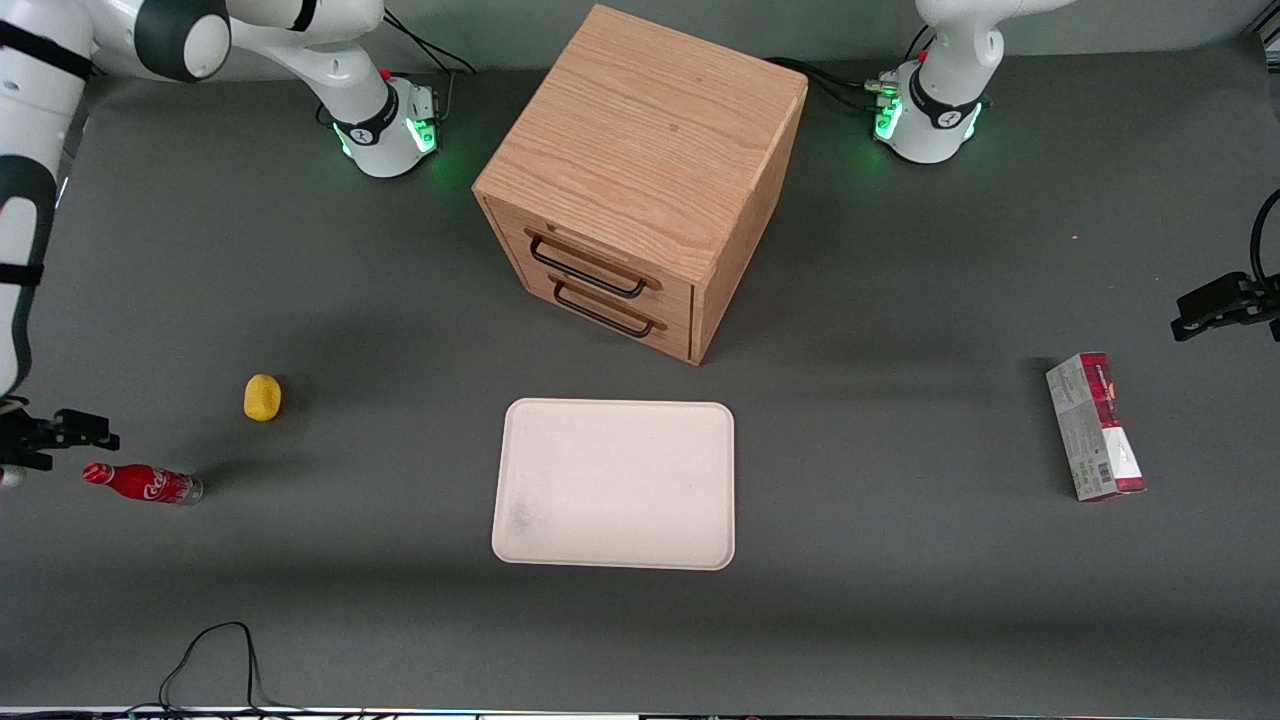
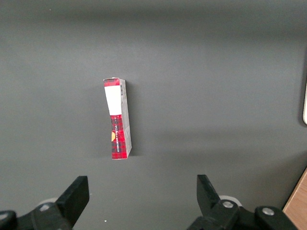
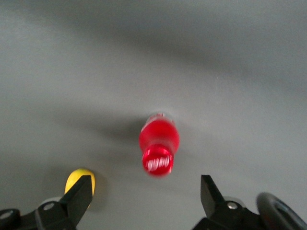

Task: Place coke bottle on tray
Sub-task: 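Lower the open right gripper around the bottle and close on it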

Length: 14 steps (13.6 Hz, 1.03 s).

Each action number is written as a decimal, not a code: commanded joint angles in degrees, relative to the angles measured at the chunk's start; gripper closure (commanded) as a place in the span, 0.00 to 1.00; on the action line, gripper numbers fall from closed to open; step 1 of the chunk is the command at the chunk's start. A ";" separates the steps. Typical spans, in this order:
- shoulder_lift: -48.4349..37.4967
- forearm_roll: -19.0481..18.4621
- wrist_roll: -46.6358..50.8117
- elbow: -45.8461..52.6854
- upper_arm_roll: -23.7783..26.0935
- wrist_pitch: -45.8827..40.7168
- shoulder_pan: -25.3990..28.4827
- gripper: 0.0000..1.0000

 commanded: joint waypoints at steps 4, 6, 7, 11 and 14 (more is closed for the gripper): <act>8.63 7.58 -1.27 8.58 -1.28 -0.54 -0.98 0.00; 8.81 7.59 -1.18 8.22 -1.36 -0.54 -0.98 0.00; 8.81 7.33 -1.00 7.79 -1.36 -0.89 -0.89 0.00; 8.19 7.06 -1.09 5.77 -2.77 -1.33 -0.54 0.01; 7.75 6.97 -1.53 4.27 -2.95 -1.33 -0.27 0.05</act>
